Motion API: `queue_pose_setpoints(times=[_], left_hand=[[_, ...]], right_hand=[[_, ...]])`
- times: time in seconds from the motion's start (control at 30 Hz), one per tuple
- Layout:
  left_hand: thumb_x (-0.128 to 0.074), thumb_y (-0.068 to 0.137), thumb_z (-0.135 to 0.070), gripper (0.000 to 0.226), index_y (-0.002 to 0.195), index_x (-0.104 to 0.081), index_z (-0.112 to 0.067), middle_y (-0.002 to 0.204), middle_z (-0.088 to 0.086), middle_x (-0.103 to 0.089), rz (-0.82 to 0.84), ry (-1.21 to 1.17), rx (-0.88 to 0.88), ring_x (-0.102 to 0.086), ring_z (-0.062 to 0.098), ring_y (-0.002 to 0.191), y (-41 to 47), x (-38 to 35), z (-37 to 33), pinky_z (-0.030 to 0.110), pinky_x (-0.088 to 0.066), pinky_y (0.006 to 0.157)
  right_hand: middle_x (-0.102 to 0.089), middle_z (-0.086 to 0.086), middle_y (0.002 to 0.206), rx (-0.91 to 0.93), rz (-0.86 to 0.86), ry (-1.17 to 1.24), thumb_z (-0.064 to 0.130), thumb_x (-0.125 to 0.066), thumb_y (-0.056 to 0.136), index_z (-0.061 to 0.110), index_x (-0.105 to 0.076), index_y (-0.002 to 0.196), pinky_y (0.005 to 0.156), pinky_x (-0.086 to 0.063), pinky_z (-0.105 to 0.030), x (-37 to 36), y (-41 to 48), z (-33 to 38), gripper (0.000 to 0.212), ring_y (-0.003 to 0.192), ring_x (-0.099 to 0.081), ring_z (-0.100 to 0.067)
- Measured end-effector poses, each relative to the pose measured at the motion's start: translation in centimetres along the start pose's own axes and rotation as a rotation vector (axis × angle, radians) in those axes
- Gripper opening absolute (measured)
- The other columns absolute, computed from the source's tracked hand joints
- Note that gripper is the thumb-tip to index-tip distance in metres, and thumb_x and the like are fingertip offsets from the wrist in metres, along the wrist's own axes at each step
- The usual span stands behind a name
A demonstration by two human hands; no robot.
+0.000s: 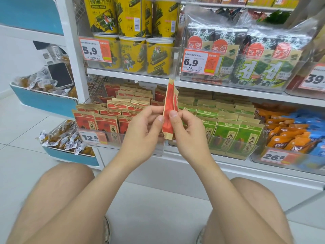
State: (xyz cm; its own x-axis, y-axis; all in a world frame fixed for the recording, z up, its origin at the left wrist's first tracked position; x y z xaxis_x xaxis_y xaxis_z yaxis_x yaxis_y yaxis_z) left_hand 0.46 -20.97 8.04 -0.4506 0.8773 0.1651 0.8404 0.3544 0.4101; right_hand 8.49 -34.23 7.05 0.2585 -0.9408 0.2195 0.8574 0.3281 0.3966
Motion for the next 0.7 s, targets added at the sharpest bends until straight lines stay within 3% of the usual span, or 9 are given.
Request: queue_pose_setpoints(times=[0.13,0.23,0.37,0.43,0.53,0.6,0.7], left_hand=[[-0.062,0.107,-0.007,0.028,0.134,-0.068,-0.014,0.118,0.000,-0.081,0.032,-0.187,0.097,-0.079,0.021,0.108,0.0,0.2,0.8,0.051,-0.067,0.085],[-0.066,0.102,0.004,0.045,0.143,-0.064,-0.013,0.134,0.001,-0.075,0.157,-0.273,0.104,-0.071,0.021,0.126,0.1,-0.2,0.5,0.041,-0.062,0.100],[-0.067,0.099,0.009,0.051,0.143,-0.064,-0.017,0.136,0.000,-0.075,0.199,-0.333,0.154,-0.071,0.020,0.127,0.3,-0.2,1.0,0.030,-0.066,0.081],[-0.069,0.098,0.007,0.052,0.142,-0.065,-0.019,0.135,-0.003,-0.075,0.166,-0.352,0.173,-0.072,0.021,0.126,0.6,0.2,1.4,0.031,-0.066,0.081],[-0.069,0.098,0.007,0.054,0.145,-0.063,-0.021,0.139,-0.003,-0.073,0.172,-0.391,0.191,-0.071,0.023,0.127,0.8,0.1,1.5,0.031,-0.065,0.082],[-0.065,0.099,0.012,0.063,0.152,-0.057,-0.023,0.147,-0.006,-0.067,0.208,-0.403,0.192,-0.069,0.023,0.131,0.8,-0.3,1.4,0.034,-0.066,0.084],[-0.055,0.098,0.024,0.079,0.158,-0.049,-0.026,0.154,-0.010,-0.060,0.255,-0.414,0.189,-0.064,0.021,0.136,0.7,-0.8,1.1,0.042,-0.065,0.092]], right_hand=[[-0.076,-0.001,0.081,-0.033,-0.003,0.063,0.050,-0.065,0.103,0.015,-0.068,0.082,0.061,-0.056,-0.064,0.0,0.2,-0.5,0.041,0.068,-0.066,-0.046],[-0.075,-0.008,0.082,-0.047,-0.050,0.091,0.054,-0.067,0.099,0.016,-0.067,0.075,0.063,-0.056,-0.065,0.2,0.3,-0.6,0.046,0.068,-0.065,-0.044],[-0.072,-0.007,0.076,-0.054,-0.013,0.071,0.059,-0.064,0.100,0.013,-0.065,0.071,0.068,-0.057,-0.063,-0.2,0.5,-0.5,0.055,0.066,-0.065,-0.034],[-0.071,-0.010,0.075,-0.070,-0.007,0.068,0.060,-0.063,0.101,0.009,-0.066,0.073,0.070,-0.058,-0.058,-0.2,0.7,-0.7,0.058,0.064,-0.059,-0.029],[-0.073,-0.014,0.077,-0.085,-0.005,0.082,0.063,-0.063,0.100,0.006,-0.070,0.078,0.075,-0.059,-0.063,-0.3,0.9,-0.9,0.062,0.071,-0.066,-0.042],[-0.076,-0.005,0.082,-0.092,-0.019,0.078,0.063,-0.061,0.101,0.011,-0.071,0.083,0.076,-0.060,-0.061,-0.3,0.8,-0.9,0.056,0.076,-0.070,-0.038],[-0.073,0.011,0.102,-0.056,-0.071,0.061,0.048,-0.066,0.103,0.024,-0.064,0.108,0.083,-0.059,-0.048,0.4,0.6,-0.3,0.025,0.090,-0.071,-0.011]])
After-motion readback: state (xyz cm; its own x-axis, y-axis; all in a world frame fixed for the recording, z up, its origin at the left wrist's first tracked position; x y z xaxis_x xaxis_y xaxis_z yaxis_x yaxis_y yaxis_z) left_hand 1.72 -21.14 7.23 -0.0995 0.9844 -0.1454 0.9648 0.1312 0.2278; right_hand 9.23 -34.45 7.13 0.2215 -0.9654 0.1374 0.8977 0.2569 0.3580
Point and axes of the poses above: each hand's wrist, its own y-axis towards the middle knuckle, its own x-axis out of the back of the hand, z = x × y, the point moved 9 cm from there along y, towards the middle knuckle
